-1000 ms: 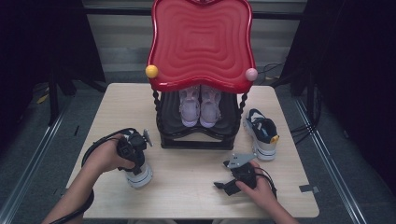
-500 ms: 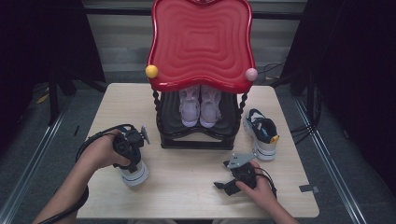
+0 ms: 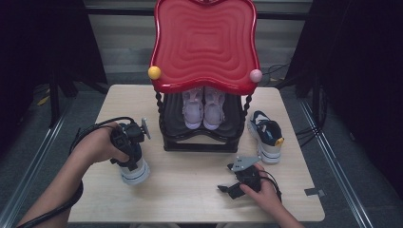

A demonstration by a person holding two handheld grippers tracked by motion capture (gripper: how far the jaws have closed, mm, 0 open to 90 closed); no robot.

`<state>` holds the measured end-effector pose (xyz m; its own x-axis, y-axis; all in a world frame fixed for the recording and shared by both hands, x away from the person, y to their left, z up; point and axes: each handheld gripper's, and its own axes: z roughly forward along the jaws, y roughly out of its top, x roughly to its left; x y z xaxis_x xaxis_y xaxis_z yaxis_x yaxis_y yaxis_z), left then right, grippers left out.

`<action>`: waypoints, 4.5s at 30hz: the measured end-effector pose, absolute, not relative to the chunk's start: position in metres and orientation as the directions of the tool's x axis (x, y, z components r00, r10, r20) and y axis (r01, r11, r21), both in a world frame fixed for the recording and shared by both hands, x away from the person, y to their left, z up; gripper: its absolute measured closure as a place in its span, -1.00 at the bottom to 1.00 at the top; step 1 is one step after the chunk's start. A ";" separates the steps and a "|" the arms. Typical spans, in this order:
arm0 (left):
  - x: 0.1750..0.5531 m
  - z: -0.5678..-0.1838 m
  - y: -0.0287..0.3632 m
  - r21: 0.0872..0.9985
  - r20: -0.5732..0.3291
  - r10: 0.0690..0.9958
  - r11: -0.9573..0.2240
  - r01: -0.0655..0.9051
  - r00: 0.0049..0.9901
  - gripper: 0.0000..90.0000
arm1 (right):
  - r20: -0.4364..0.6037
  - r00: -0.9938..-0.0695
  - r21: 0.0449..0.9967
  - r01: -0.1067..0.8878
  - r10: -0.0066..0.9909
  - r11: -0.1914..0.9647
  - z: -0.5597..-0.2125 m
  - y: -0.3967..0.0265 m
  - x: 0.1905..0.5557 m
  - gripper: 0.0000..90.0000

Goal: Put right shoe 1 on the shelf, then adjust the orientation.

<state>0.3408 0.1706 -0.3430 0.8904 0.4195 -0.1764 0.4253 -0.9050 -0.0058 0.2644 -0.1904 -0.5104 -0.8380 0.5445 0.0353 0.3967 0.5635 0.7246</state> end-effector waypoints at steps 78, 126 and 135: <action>0.349 -0.176 0.137 0.035 -0.073 0.338 -0.939 0.341 0.938 0.61 | 0.039 -0.837 0.724 0.400 0.546 0.562 -0.511 -0.190 0.264 -0.74; 0.355 -0.081 0.120 0.104 0.096 0.354 -0.933 0.344 0.930 0.61 | 0.039 -0.837 0.724 0.400 0.546 0.562 -0.511 -0.190 0.264 -0.74; 0.356 -0.071 0.107 0.107 0.165 0.344 -0.938 0.330 0.924 0.61 | 0.038 -0.842 0.723 0.395 0.539 0.567 -0.511 -0.190 0.264 -0.74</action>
<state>0.3556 0.1072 -0.0714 0.9245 0.3439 0.1646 0.3300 -0.9380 0.1065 0.2638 -0.1902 -0.5105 -0.8418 0.5385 0.0375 0.3947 0.5667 0.7232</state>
